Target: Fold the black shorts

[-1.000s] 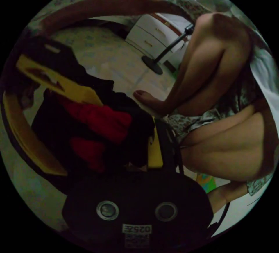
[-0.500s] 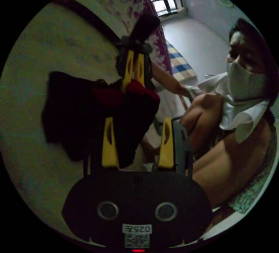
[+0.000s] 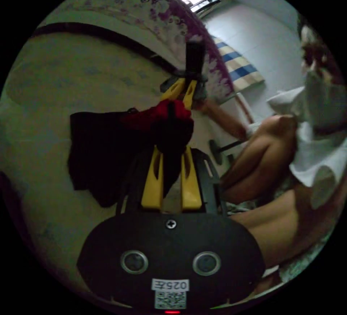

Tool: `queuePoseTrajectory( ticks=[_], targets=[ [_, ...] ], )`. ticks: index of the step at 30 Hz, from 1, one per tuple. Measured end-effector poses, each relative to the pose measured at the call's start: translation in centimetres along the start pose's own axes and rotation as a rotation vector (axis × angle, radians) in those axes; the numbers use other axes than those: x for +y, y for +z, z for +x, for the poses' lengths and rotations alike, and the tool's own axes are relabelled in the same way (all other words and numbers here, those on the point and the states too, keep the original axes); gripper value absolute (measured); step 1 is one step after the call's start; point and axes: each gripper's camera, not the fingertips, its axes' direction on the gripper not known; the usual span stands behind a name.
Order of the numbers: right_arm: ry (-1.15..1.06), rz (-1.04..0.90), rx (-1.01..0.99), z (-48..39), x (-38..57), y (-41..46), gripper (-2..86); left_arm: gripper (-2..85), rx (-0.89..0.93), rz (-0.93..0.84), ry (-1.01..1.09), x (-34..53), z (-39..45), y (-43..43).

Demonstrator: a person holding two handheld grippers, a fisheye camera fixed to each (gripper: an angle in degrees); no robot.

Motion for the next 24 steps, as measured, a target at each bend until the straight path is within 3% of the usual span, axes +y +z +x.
queuePoseTrajectory(
  ticks=[1,3,6,10,16,19,24],
  targets=[
    [0.014,0.078,0.010,-1.0,1.6,-1.8,9.9,5.7,0.072,0.014,0.008,-0.1,0.0,-0.5],
    [0.065,0.367,0.047,-5.9,9.1,-8.6,11.7,5.3,0.391,0.070,0.003,-0.7,-0.6,-2.4],
    [0.174,0.588,0.203,-13.2,18.6,-14.8,14.1,4.8,0.680,0.185,-0.017,-2.4,-0.6,-5.4],
    [0.326,0.819,0.272,-20.1,29.2,-20.0,14.4,4.3,0.783,0.245,0.116,-7.7,3.4,-9.4],
    [0.414,1.061,0.177,-27.0,41.2,-28.3,14.5,3.9,0.818,0.219,0.383,-19.8,15.7,-14.8],
    [0.427,1.160,-0.019,-28.6,44.9,-32.1,17.5,3.9,0.902,0.213,0.459,-24.8,21.9,-16.7],
    [0.522,1.378,-0.649,-30.2,50.8,-35.0,27.4,3.8,0.828,0.144,0.619,-31.6,34.0,-20.3]
  ],
)
